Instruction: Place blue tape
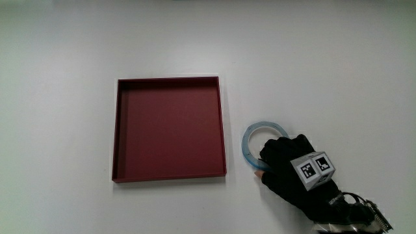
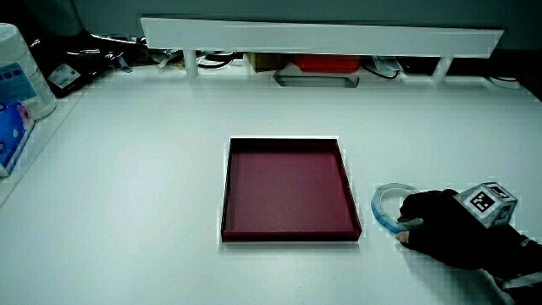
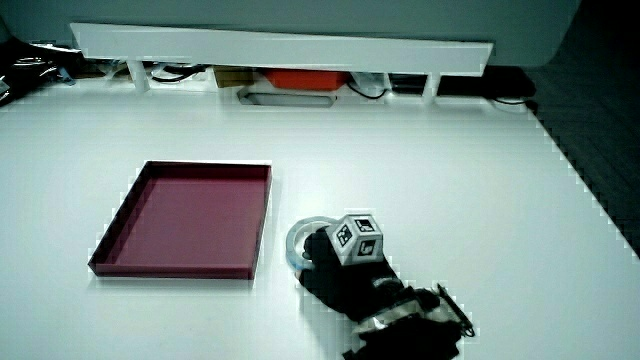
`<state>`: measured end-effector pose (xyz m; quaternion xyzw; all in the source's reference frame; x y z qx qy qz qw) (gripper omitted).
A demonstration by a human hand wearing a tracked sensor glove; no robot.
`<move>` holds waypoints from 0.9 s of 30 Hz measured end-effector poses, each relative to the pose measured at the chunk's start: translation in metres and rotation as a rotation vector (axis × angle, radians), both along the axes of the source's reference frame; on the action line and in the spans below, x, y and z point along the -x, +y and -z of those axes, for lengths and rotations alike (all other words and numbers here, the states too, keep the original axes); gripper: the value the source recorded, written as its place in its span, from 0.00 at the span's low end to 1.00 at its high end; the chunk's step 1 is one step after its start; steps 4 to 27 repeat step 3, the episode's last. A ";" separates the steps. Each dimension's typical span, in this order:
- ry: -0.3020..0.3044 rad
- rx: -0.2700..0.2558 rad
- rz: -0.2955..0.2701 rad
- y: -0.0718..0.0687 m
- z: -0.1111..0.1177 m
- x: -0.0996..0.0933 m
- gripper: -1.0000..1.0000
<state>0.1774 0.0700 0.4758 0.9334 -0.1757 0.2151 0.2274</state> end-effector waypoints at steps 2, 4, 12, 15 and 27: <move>-0.010 -0.001 0.001 0.000 0.005 -0.001 0.10; -0.020 0.010 -0.003 0.000 0.008 -0.002 0.09; -0.020 0.010 -0.003 0.000 0.008 -0.002 0.09; -0.020 0.010 -0.003 0.000 0.008 -0.002 0.09; -0.020 0.010 -0.003 0.000 0.008 -0.002 0.09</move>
